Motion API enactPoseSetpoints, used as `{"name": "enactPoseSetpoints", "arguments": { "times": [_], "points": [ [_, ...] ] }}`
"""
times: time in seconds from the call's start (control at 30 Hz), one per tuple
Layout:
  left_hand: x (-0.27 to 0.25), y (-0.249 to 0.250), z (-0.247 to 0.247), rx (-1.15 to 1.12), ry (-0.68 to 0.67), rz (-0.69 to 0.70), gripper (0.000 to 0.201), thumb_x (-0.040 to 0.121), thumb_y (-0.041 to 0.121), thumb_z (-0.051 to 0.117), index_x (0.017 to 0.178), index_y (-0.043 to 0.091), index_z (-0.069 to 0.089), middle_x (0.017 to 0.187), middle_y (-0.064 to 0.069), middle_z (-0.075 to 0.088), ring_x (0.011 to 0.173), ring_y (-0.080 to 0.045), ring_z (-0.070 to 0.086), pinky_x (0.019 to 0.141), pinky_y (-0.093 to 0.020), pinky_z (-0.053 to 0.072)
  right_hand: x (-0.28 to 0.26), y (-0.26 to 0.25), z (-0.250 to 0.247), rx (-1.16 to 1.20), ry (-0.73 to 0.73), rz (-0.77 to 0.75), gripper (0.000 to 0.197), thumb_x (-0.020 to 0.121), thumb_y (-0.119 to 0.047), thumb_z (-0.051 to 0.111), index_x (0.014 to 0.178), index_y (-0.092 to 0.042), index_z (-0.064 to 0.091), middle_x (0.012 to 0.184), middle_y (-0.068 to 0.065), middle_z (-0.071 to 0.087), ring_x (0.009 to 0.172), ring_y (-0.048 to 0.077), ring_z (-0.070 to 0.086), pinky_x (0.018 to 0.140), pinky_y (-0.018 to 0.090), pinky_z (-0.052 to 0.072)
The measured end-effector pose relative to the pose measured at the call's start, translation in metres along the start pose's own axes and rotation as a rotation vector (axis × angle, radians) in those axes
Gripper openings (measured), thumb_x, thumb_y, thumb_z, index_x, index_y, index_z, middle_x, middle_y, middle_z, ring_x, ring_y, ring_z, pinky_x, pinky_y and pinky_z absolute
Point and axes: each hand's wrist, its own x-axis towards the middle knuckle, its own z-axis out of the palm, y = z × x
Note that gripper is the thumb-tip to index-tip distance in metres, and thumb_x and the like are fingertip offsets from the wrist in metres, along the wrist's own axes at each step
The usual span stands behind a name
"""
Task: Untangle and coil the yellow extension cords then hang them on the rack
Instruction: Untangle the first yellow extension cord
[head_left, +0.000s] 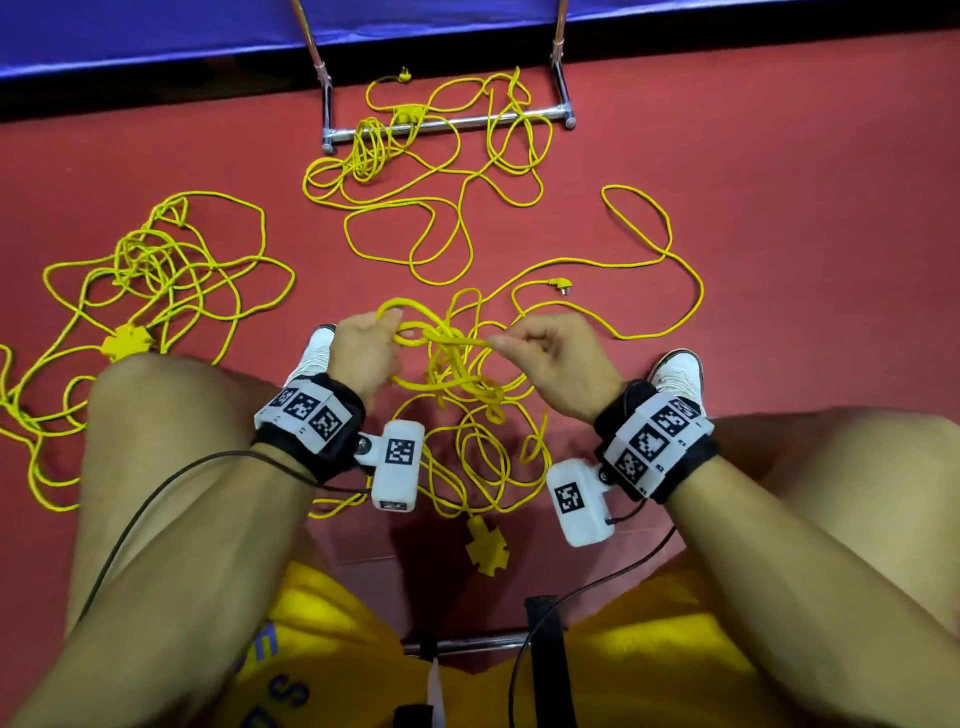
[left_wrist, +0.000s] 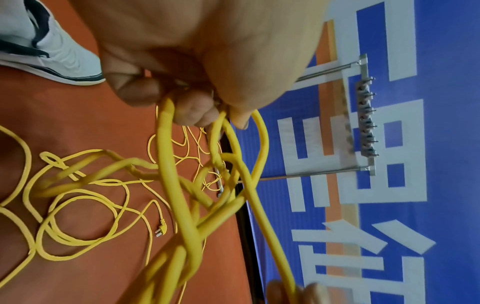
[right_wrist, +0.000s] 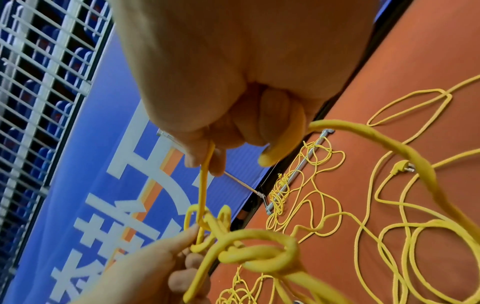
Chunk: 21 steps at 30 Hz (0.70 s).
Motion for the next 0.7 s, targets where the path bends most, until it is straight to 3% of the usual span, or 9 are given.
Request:
{"name": "enactPoseSetpoints", "arguments": {
  "times": [0.13,0.27,0.37,0.4,0.47,0.53,0.6,0.7],
  "points": [
    [0.002,0.005,-0.007,-0.032,0.015,-0.066,0.027,0.101,0.027,0.049,0.079,0.015,0.059,0.051,0.006,0.045,0.034,-0.006,0.038,0.043,-0.014,0.026,-0.001,-0.002,-0.004,0.108,-0.030,0.077,0.029,0.099,-0.017,0.059,0.080,0.005,0.064,0.037,-0.015,0.038,0.036,0.002,0.033,0.041,0.015,0.027],
    [-0.003,0.011,-0.011,-0.133,-0.031,-0.151,0.029,0.101,0.035,0.049,0.082,0.017,0.062,0.062,0.003,0.049,0.044,-0.010,0.050,0.054,-0.024,0.042,-0.003,0.000,-0.004,0.099,-0.049,0.061,0.031,0.102,-0.019,0.053,0.081,0.003,0.060,0.041,-0.015,0.039,0.039,0.003,0.036,0.043,0.019,0.032],
    [-0.015,0.022,-0.007,-0.261,-0.234,-0.283,0.044,0.100,0.055,0.044,0.096,0.015,0.062,0.082,-0.005,0.066,0.078,-0.025,0.071,0.072,-0.048,0.058,-0.002,0.006,-0.007,0.142,-0.072,0.076,0.029,0.100,-0.025,0.051,0.082,-0.003,0.057,0.049,-0.013,0.045,0.042,0.006,0.043,0.046,0.025,0.039],
    [-0.019,0.024,-0.005,-0.305,-0.321,-0.312,0.048,0.099,0.060,0.042,0.099,0.015,0.060,0.092,-0.010,0.070,0.090,-0.031,0.071,0.075,-0.052,0.058,-0.002,0.007,-0.007,0.173,-0.102,0.088,0.026,0.100,-0.023,0.051,0.082,-0.005,0.055,0.053,-0.010,0.050,0.043,0.010,0.047,0.047,0.026,0.040],
    [-0.028,0.025,0.001,-0.368,-0.461,-0.309,0.049,0.096,0.061,0.044,0.103,0.014,0.056,0.105,-0.018,0.071,0.100,-0.036,0.071,0.076,-0.049,0.059,-0.005,0.004,-0.004,0.209,-0.172,0.102,0.017,0.101,-0.012,0.051,0.084,-0.011,0.054,0.063,-0.001,0.058,0.044,0.014,0.051,0.048,0.028,0.042],
    [-0.036,0.025,0.007,-0.405,-0.527,-0.264,0.036,0.098,0.049,0.048,0.108,0.016,0.057,0.107,-0.016,0.072,0.097,-0.032,0.072,0.077,-0.044,0.061,-0.009,0.001,0.002,0.218,-0.237,0.127,0.013,0.100,-0.009,0.053,0.092,-0.018,0.056,0.069,0.005,0.062,0.043,0.014,0.049,0.043,0.024,0.041],
    [-0.040,0.024,0.012,-0.464,-0.522,-0.190,0.014,0.101,0.023,0.048,0.103,0.014,0.058,0.095,-0.009,0.073,0.091,-0.028,0.072,0.082,-0.042,0.059,-0.013,-0.002,0.009,0.209,-0.292,0.147,0.009,0.102,-0.018,0.053,0.106,-0.024,0.059,0.066,0.004,0.062,0.042,0.017,0.050,0.038,0.021,0.038],
    [-0.040,0.023,0.016,-0.515,-0.499,-0.101,0.014,0.098,0.003,0.047,0.100,0.013,0.057,0.092,-0.007,0.070,0.087,-0.023,0.069,0.080,-0.036,0.057,-0.016,-0.002,0.017,0.213,-0.320,0.105,0.028,0.106,-0.022,0.043,0.130,-0.035,0.049,0.062,0.003,0.058,0.044,0.018,0.057,0.042,0.025,0.044]
  ]
}}
